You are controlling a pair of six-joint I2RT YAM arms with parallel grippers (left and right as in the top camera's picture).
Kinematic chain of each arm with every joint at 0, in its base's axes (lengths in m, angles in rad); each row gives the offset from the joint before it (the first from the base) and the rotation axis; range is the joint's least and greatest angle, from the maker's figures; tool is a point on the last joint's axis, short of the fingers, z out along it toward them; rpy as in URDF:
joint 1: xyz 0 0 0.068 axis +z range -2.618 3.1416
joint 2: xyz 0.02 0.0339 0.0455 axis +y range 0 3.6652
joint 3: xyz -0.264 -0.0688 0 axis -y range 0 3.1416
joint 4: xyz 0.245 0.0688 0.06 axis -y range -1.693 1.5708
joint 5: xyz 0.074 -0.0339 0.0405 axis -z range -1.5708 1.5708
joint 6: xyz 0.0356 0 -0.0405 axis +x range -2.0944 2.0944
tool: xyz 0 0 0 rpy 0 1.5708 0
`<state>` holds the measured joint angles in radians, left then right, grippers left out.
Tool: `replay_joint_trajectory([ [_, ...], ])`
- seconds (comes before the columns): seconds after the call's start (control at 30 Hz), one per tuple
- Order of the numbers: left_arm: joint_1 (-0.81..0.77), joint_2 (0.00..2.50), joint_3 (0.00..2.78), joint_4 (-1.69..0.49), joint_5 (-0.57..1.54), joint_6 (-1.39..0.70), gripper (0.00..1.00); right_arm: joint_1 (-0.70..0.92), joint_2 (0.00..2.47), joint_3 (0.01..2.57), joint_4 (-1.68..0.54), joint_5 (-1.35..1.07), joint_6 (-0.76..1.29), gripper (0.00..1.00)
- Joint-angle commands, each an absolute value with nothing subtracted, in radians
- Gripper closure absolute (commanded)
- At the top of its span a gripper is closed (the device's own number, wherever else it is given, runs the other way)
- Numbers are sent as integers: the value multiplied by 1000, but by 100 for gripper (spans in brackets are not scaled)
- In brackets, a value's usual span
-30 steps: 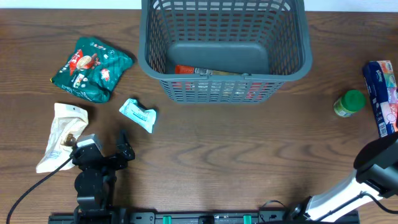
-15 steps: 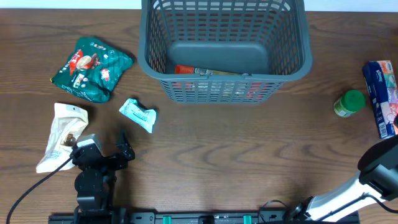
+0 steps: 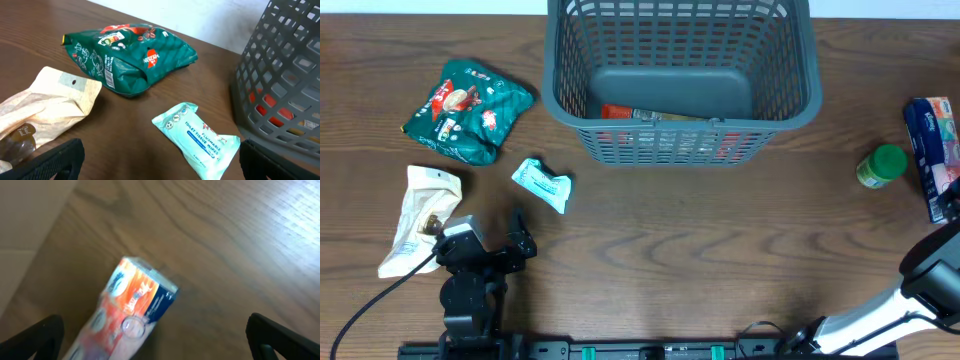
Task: Pack container
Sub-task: 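Move the right gripper over the blue Kleenex multipack and grasp it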
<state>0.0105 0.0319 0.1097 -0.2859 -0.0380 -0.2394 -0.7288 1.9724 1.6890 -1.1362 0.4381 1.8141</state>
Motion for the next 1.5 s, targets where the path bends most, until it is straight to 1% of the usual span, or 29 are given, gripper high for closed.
replay_joint_trajectory([
  [0.0, 14, 31, 93, -307, -56, -244, 1, -756, 1966, 1620, -1081, 455, 1845, 1],
  [0.23, 14, 31, 93, -307, -57, -244, 1, -762, 1966, 1551, -982, 469, 1802, 1],
  [0.37, 14, 31, 93, -307, -57, -244, 1, -752, 1966, 1551, -971, 490, 1673, 13],
  [0.4, 14, 31, 93, -307, -56, -244, 2, -748, 1966, 1551, -966, 505, 1635, 15],
  [0.43, 14, 31, 93, -307, -57, -244, 1, -745, 1965, 1552, -956, 522, 1585, 15],
  [0.53, 14, 31, 93, -307, -57, -244, 1, -742, 1959, 1561, -916, 536, 1378, 15],
  [0.57, 14, 31, 93, -307, -56, -244, 1, -742, 1957, 1570, -896, 535, 1254, 7],
  [0.6, 14, 31, 93, -307, -57, -244, 1, -742, 1956, 1575, -884, 535, 1171, 4],
  [0.63, 14, 31, 93, -307, -57, -244, 1, -742, 1955, 1585, -866, 530, 1036, 1],
  [0.83, 14, 31, 93, -307, -56, -244, 2, -726, 1954, 1654, -781, 386, 218, 1],
  [0.9, 14, 31, 93, -307, -56, -244, 2, -717, 1954, 1678, -774, 354, 25, 1],
  [1.27, 14, 31, 93, -307, -57, -244, 1, -702, 1989, 1697, -780, 280, -514, 1],
  [1.37, 14, 31, 93, -307, -57, -244, 1, -701, 2000, 1697, -780, 280, -606, 1],
  [1.47, 14, 31, 93, -307, -57, -244, 1, -703, 2011, 1697, -773, 276, -648, 1],
])
